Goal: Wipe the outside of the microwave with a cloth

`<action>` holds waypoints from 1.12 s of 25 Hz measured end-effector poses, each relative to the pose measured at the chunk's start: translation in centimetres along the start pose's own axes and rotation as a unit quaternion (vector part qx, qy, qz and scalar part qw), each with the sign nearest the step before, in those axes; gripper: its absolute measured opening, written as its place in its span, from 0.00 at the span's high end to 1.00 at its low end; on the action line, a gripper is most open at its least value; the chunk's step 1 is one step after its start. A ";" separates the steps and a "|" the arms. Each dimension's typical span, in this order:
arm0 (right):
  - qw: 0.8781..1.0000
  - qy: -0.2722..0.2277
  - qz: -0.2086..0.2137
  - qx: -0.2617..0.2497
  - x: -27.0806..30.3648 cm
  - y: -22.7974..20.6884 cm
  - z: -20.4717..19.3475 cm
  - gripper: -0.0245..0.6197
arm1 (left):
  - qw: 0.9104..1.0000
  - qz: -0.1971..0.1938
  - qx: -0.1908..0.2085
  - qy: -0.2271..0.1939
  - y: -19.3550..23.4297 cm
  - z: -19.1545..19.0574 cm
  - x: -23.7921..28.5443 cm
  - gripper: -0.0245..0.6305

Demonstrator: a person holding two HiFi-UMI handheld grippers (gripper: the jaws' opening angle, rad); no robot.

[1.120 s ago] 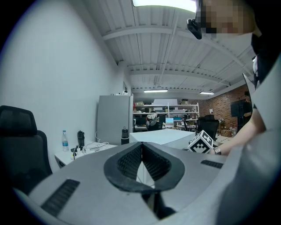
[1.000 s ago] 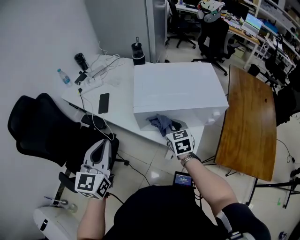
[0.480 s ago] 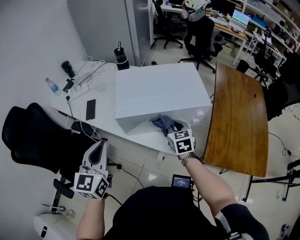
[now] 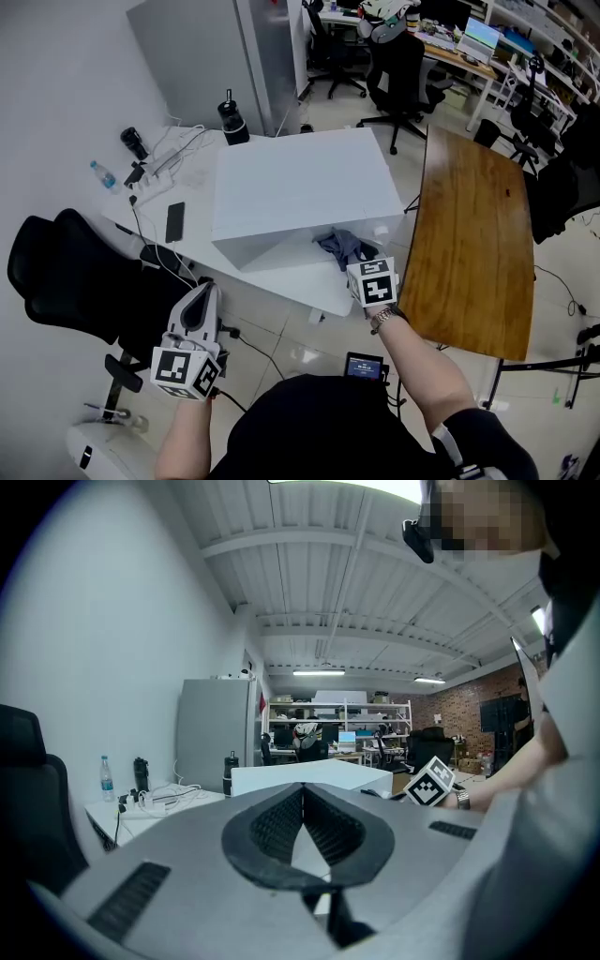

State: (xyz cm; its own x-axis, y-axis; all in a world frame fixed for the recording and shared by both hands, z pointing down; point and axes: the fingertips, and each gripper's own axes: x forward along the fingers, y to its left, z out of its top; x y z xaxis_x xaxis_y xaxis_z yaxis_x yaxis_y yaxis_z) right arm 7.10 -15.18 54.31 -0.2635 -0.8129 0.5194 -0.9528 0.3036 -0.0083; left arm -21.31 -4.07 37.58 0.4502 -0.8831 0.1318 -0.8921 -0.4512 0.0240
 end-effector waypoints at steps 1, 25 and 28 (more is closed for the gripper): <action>1.000 0.000 -0.003 0.001 -0.2 -0.6 0.0 0.89 | 1.000 0.000 0.002 -0.001 -0.4 0.1 0.1 0.95; 1.000 -0.010 -0.028 0.008 -6.4 -9.8 -1.3 0.89 | 1.000 0.000 0.000 -0.002 -9.6 0.7 0.6 0.95; 0.999 -0.017 -0.027 0.008 -7.6 -10.4 -1.2 0.89 | 1.000 -0.002 0.002 -0.004 -10.8 0.6 0.4 0.95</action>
State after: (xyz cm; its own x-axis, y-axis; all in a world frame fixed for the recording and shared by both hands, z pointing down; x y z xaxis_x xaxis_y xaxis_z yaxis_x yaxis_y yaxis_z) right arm 19.15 -11.57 51.52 -0.2156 -0.8443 0.4907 -0.9681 0.2507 0.0060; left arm -11.45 0.40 36.79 0.4547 -0.8819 0.1241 -0.8898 -0.4559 0.0204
